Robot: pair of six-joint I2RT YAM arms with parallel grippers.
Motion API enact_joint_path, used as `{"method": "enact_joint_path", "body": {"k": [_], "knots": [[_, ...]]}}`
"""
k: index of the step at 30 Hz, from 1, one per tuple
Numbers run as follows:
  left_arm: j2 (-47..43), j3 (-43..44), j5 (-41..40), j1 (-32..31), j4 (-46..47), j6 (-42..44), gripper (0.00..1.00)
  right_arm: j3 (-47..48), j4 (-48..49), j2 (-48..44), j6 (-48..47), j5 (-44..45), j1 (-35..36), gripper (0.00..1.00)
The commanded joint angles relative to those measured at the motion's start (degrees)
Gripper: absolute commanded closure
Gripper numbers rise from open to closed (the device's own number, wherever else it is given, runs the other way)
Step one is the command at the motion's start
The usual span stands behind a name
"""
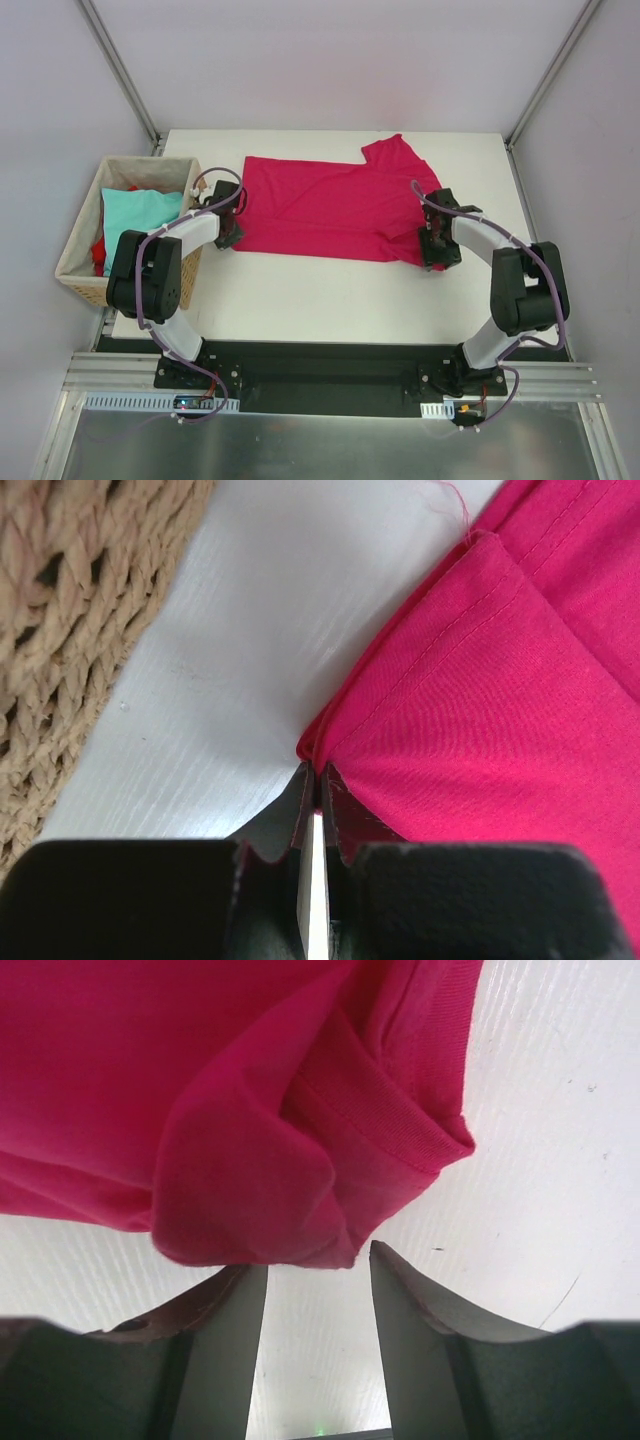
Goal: Fold and stack the t-shirts
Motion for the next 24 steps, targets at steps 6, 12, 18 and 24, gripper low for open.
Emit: {"method": "enact_joint_path", "body": {"k": [6, 12, 18, 24], "knots": [[0.3, 2.01, -1.27, 1.16, -0.91, 2.22, 1.0, 3.82, -1.77, 1.69, -3.15, 3.34, -0.08, 0.53], [0.39, 2.1, -1.45, 1.43, -0.91, 2.66, 1.0, 4.62, -1.24, 2.66, -4.55, 0.51, -0.08, 1.0], [-0.05, 1.75, -2.15, 2.22, -0.99, 3.54, 1.0, 5.05, -2.82, 2.22, -7.9, 5.71, -2.27, 1.0], [-0.05, 1.84, -1.8, 2.66, -0.91, 3.46, 1.0, 6.55, -3.09, 0.29, -10.8, 6.32, -6.49, 1.0]]}}
